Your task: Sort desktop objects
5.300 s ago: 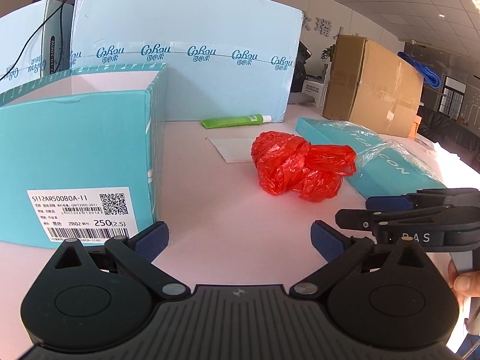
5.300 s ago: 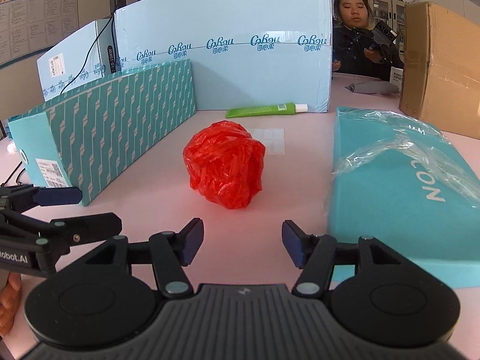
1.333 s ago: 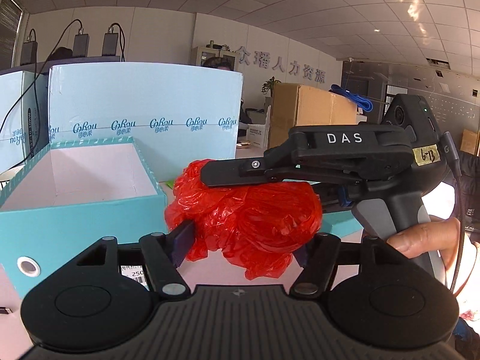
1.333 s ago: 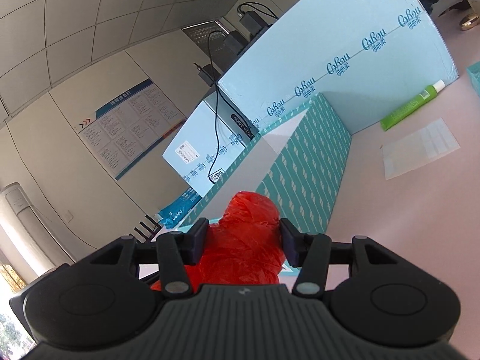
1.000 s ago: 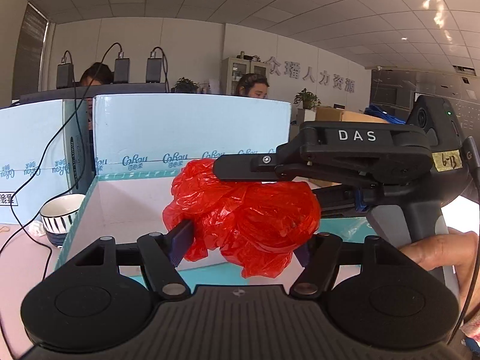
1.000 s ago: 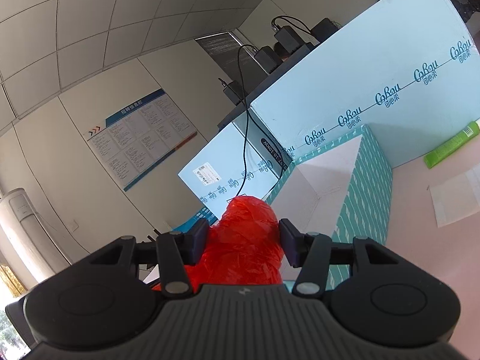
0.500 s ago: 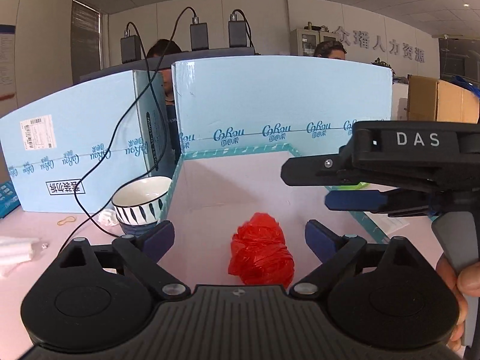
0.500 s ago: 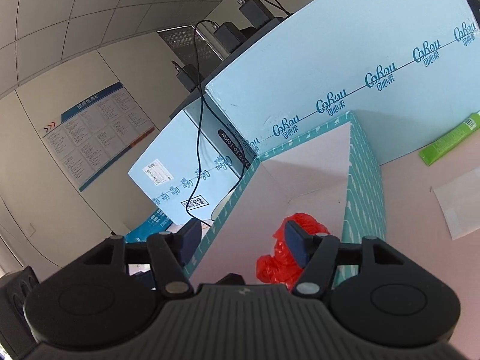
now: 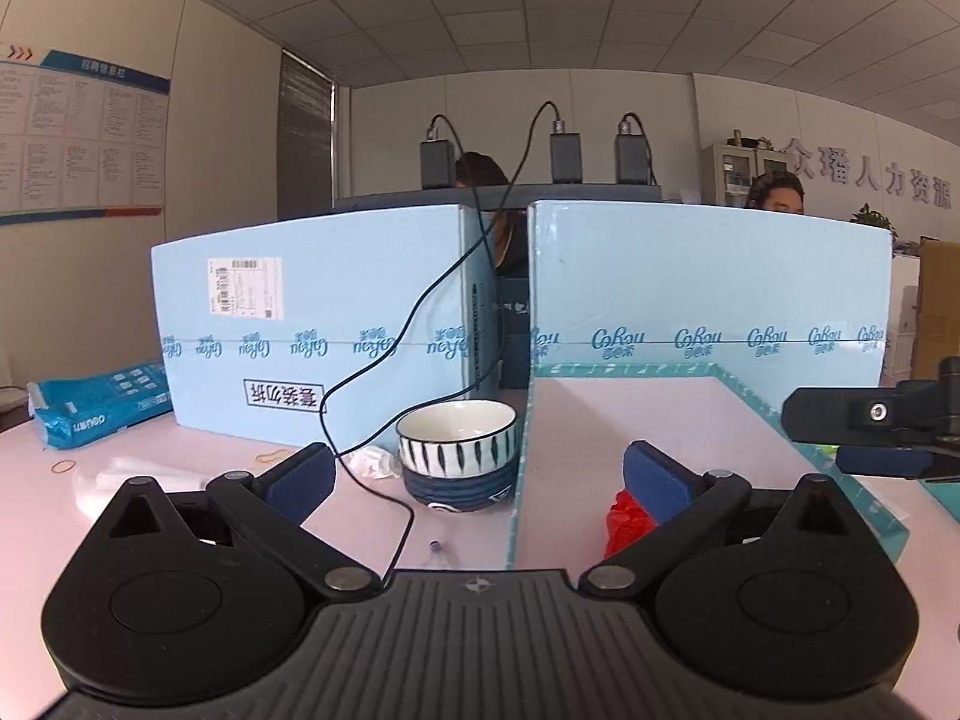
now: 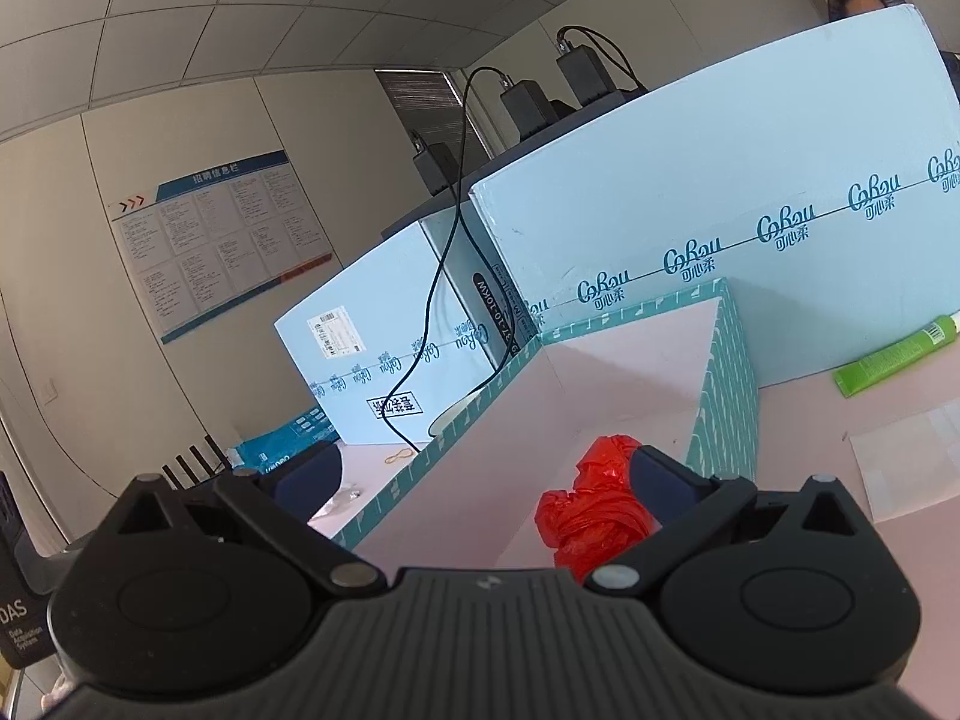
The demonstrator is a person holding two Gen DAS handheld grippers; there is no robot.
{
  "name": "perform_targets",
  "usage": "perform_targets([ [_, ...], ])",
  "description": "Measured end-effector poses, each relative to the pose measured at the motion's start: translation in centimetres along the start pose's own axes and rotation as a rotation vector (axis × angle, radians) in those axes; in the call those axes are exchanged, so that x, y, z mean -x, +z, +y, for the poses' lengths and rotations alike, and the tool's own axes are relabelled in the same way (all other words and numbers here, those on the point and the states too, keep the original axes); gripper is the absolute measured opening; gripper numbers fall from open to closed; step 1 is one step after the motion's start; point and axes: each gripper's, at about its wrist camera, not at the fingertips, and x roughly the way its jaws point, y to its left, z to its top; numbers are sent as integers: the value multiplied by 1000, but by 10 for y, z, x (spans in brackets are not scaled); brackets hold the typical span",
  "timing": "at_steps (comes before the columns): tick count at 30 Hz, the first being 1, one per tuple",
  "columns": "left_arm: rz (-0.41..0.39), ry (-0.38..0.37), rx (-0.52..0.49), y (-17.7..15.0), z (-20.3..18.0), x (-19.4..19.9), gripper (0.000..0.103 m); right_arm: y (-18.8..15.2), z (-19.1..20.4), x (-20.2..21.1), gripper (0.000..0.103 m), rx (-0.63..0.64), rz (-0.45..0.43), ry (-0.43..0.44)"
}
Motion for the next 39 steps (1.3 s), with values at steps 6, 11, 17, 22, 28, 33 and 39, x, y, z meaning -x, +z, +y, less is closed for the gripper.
perform_targets([
  [6,50,103,115,-26,54,-13,103,-16,10,-2,103,68,-17,-26],
  [11,96,136,138,-43,74,-28,103,-28,16,-5,103,128,-41,-25],
  [17,110,125,147,-57,79,-44,103,-46,25,-5,103,251,-132,-72],
  [22,182,126,157,-67,81,-70,103,-57,25,-8,103,316,-212,-131],
  [28,232,68,298,-69,104,-98,103,-76,20,-8,103,375,-338,-180],
  [33,260,46,422,-75,118,-111,103,-76,26,-18,103,447,-318,-230],
  [39,144,86,324,-69,101,-91,103,-75,26,-19,103,436,-327,-257],
])
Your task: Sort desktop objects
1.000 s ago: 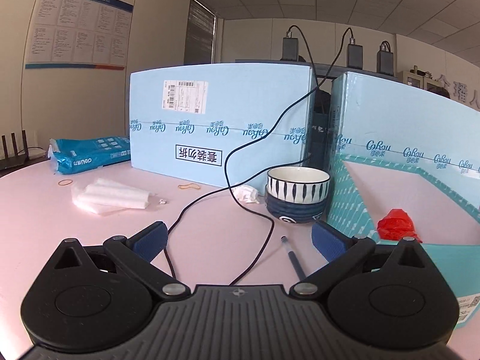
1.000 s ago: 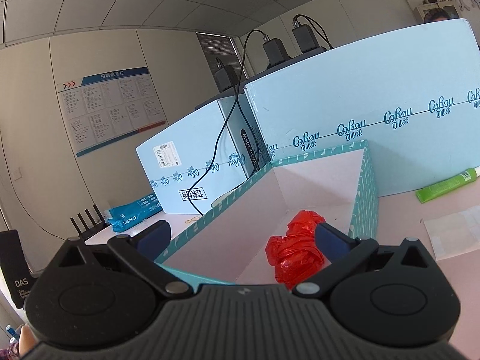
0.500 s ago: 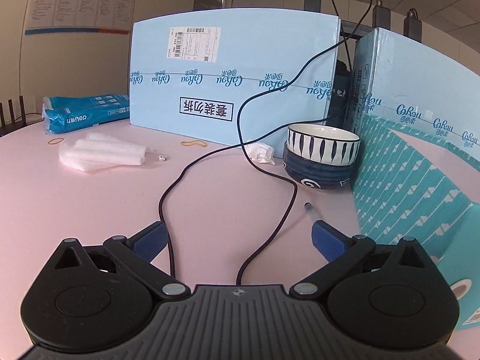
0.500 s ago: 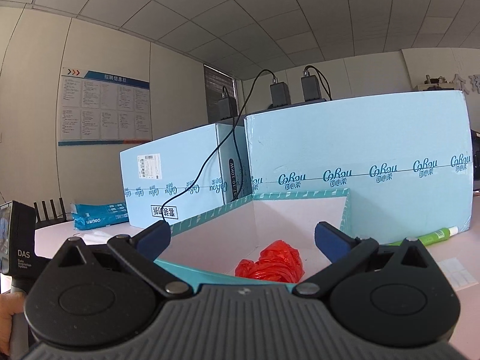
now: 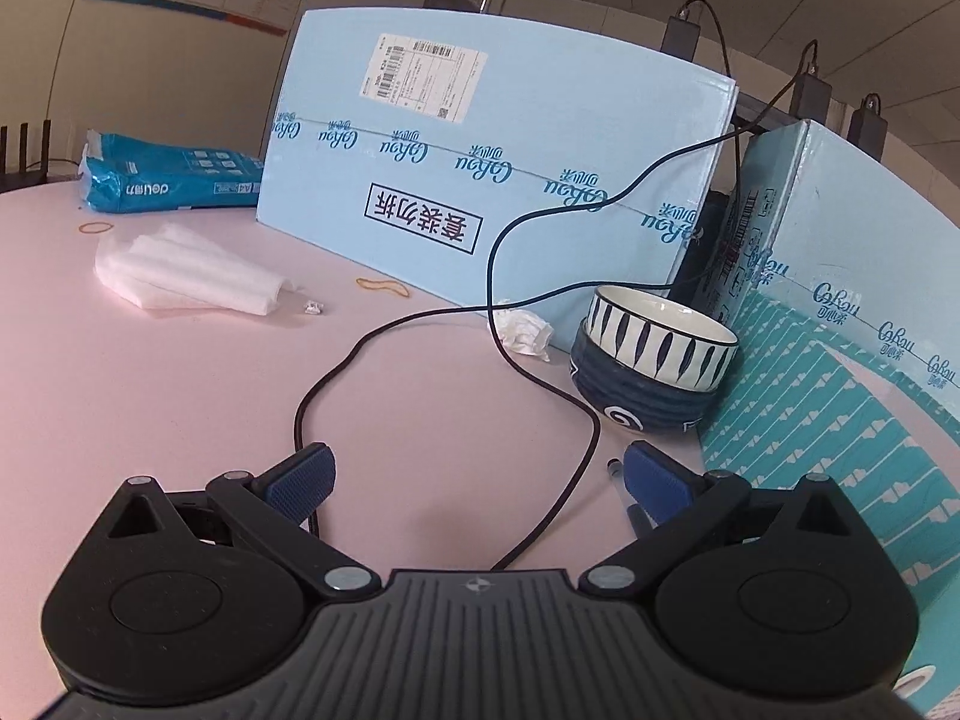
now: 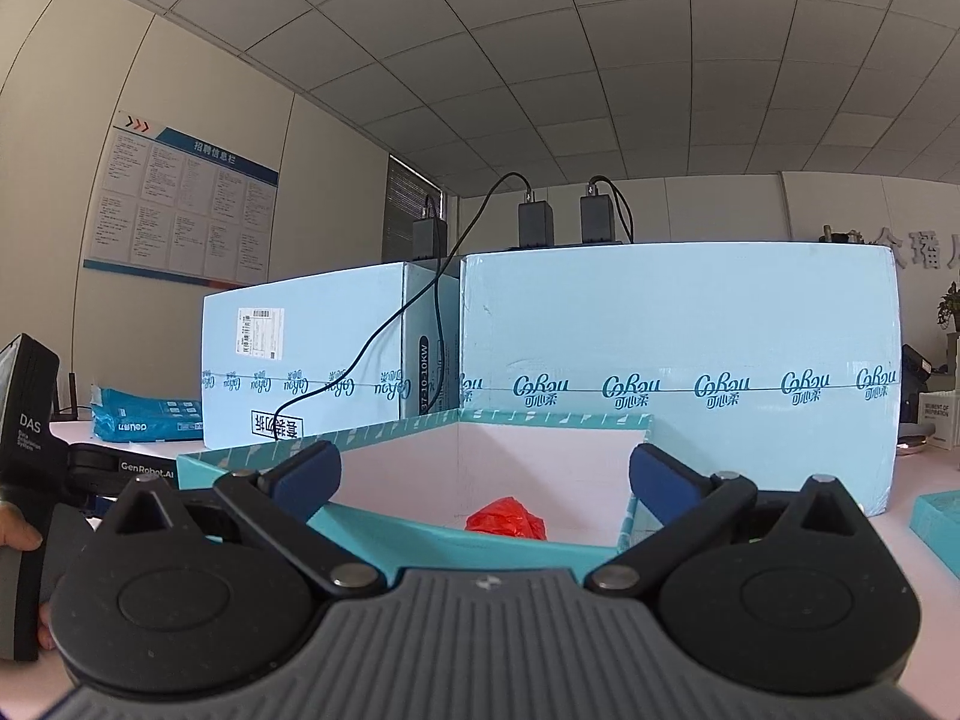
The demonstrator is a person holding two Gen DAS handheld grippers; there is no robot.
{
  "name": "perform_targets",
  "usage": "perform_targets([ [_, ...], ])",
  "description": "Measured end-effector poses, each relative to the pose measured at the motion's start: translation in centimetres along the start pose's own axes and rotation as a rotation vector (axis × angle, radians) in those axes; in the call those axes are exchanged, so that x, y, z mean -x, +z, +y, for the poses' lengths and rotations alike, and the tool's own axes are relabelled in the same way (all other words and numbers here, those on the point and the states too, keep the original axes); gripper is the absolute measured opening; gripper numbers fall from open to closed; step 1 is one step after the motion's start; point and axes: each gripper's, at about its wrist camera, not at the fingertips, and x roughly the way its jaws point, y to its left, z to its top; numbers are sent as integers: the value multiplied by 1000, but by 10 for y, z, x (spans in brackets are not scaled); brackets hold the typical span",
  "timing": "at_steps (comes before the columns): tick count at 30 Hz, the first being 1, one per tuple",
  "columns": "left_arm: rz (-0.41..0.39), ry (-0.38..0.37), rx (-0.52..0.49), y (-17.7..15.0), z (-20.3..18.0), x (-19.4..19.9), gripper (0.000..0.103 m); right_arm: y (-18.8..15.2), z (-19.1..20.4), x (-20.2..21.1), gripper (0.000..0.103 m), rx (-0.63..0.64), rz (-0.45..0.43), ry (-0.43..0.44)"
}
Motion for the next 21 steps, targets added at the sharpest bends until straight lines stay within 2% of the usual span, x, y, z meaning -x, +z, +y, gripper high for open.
perform_targets([
  [3,-20,11,-35,-1,-6,3,103,0,-3,-1,103,-24,3,-12],
  [7,17,34,-29,2,-6,-3,103,-1,-9,4,103,-64,-8,-42],
  [15,12,86,-42,2,-8,-3,103,-2,-19,7,103,-125,-7,-86],
  [21,79,122,-53,3,-7,-13,103,-3,-25,11,103,-164,-20,-129],
])
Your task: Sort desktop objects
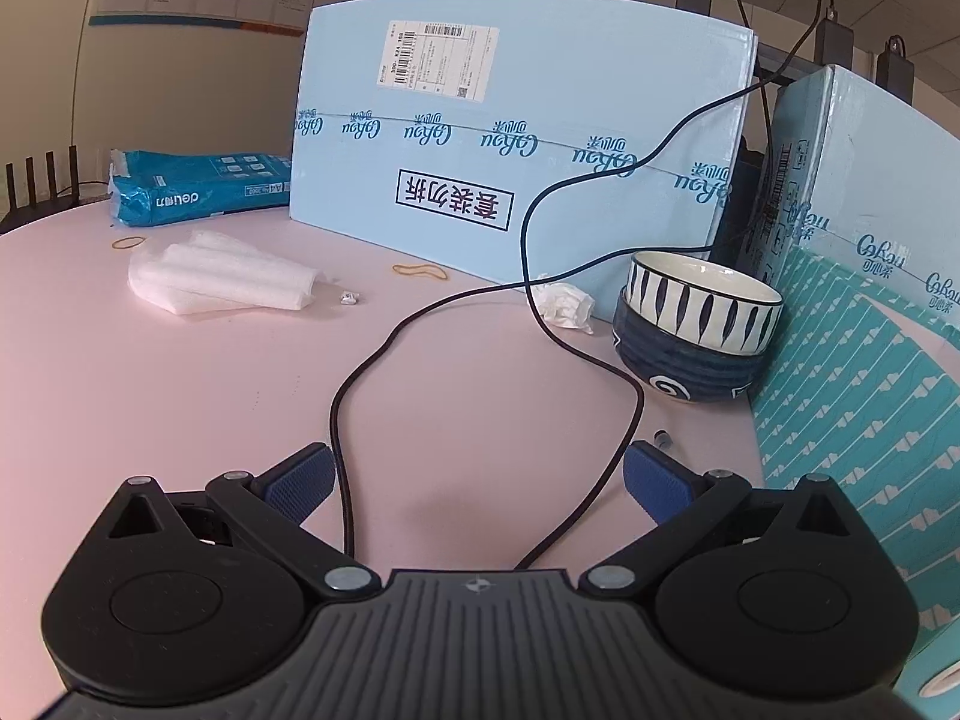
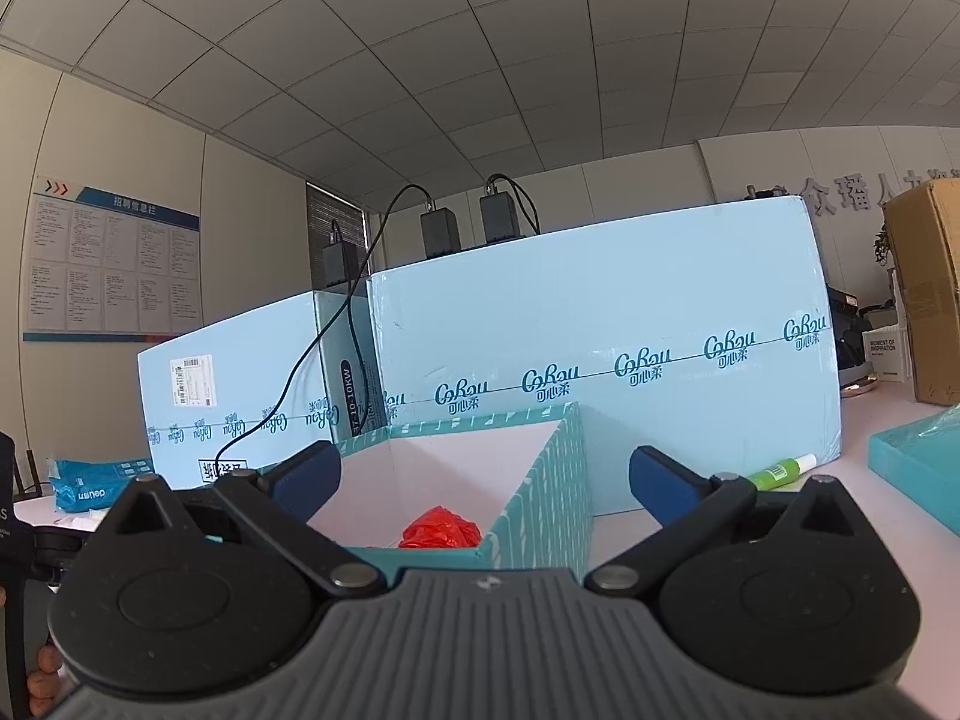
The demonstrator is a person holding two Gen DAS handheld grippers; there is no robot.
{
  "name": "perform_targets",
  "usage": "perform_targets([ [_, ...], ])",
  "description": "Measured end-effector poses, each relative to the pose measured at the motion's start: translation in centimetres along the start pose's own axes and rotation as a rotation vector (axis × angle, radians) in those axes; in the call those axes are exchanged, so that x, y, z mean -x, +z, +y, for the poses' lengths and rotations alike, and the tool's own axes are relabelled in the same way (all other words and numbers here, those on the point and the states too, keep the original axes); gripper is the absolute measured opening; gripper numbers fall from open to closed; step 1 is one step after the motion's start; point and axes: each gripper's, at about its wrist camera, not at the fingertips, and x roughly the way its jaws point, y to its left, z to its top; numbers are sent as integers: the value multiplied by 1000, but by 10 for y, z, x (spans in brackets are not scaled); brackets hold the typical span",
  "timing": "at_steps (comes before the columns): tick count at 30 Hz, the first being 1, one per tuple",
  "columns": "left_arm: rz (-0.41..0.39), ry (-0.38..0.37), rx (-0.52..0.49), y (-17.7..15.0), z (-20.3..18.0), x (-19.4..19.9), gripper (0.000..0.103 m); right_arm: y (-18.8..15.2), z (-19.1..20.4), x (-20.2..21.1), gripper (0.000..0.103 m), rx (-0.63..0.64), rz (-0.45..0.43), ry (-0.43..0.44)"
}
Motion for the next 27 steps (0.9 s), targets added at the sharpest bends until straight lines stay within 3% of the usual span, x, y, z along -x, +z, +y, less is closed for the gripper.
perform_targets([
  [10,46,75,-83,-3,-10,-4,103,0,-11,5,103,-62,-2,-100],
  [15,36,89,-55,-2,-5,-2,103,-1,-13,7,103,-68,-6,-143],
  [23,35,87,-33,-2,-2,-2,103,-1,-10,13,103,-16,-56,-294],
  [27,38,84,-29,-2,-2,-2,103,-1,-9,12,103,8,-57,-318],
])
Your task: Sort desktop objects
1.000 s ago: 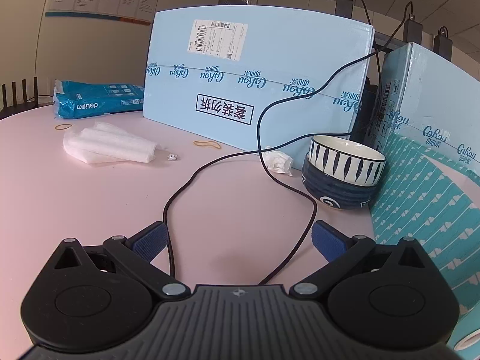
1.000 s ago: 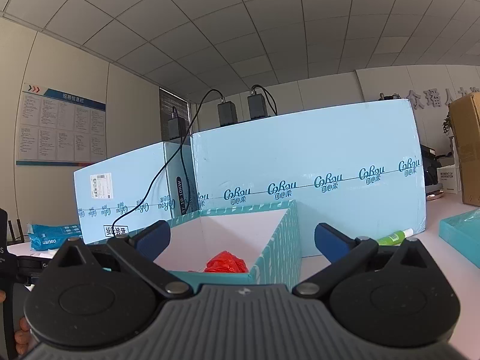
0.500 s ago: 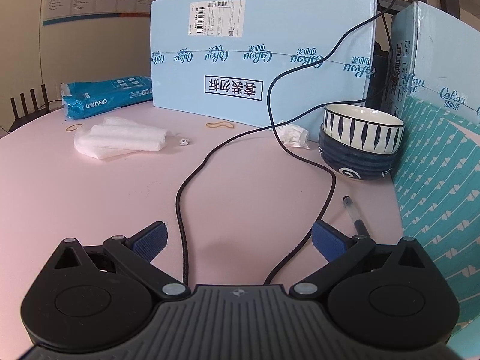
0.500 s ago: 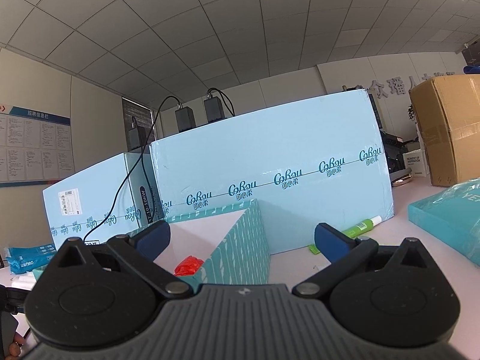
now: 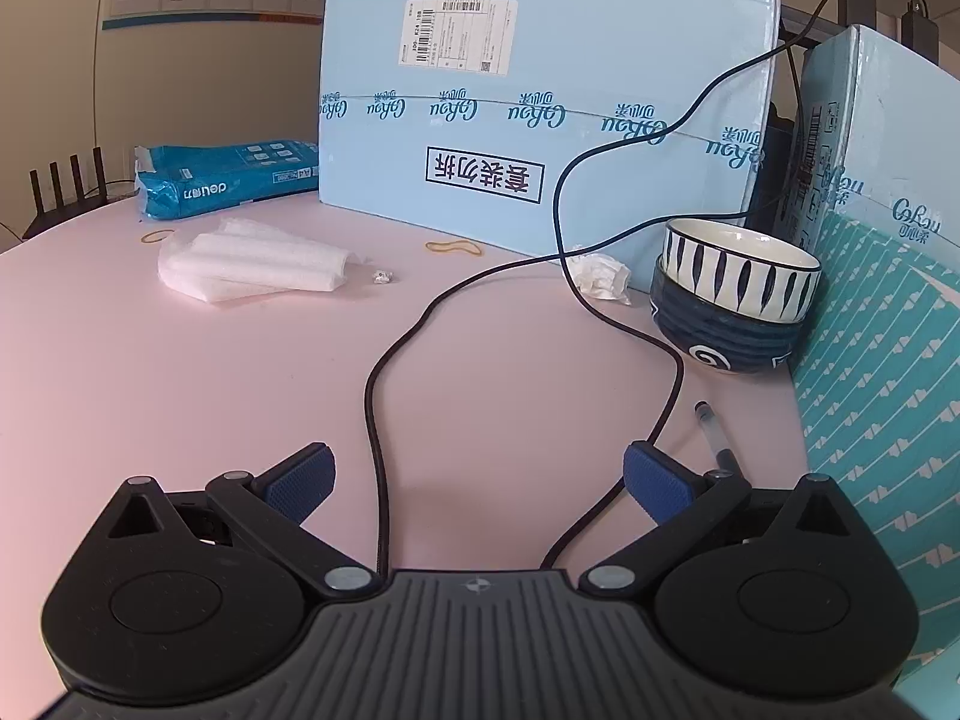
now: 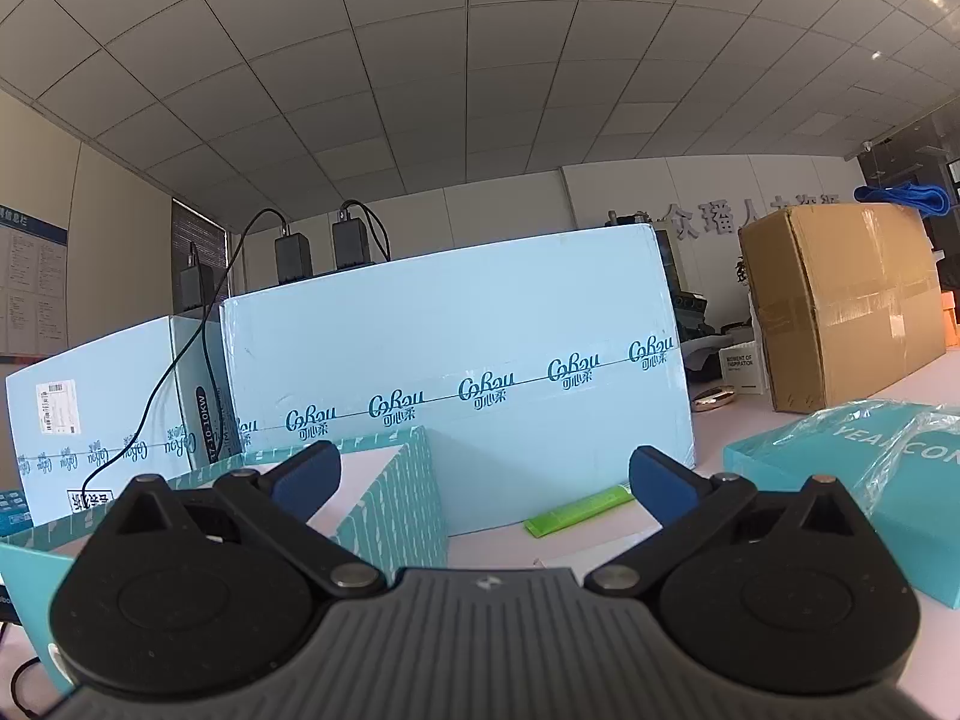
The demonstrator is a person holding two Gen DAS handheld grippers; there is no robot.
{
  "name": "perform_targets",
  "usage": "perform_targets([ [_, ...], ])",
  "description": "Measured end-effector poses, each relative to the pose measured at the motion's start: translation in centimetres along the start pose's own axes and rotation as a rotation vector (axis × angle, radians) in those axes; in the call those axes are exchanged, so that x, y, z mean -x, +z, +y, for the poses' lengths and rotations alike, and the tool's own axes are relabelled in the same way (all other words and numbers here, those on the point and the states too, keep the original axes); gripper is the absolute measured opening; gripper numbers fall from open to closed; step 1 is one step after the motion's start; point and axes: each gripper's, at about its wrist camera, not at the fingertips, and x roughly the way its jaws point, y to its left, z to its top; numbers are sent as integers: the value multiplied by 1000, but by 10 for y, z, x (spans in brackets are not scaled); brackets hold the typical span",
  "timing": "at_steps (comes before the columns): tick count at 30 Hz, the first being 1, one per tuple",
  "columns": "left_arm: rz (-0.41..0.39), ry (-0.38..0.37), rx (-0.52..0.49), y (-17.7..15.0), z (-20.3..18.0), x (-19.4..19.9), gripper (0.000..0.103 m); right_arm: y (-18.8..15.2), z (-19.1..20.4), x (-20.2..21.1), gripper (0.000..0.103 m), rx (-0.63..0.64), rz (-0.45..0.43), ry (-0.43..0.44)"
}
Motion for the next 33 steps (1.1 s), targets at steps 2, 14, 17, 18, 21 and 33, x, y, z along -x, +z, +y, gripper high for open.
perform_targets([
  [2,-1,-3,-2,0,0,0,103,0,3,2,103,32,-15,-30],
  [14,-51,-44,-3,-1,1,8,103,-1,4,-2,103,100,-22,-92],
  [17,-58,-59,3,-1,2,10,103,-1,5,-4,103,104,-2,-87],
  [18,-59,-62,5,-1,2,10,103,-1,5,-5,103,104,3,-87],
  [21,-64,-67,9,-1,3,11,103,0,4,-5,103,96,14,-74],
  [33,-65,-74,26,-2,6,11,103,1,4,-3,103,84,14,-103],
])
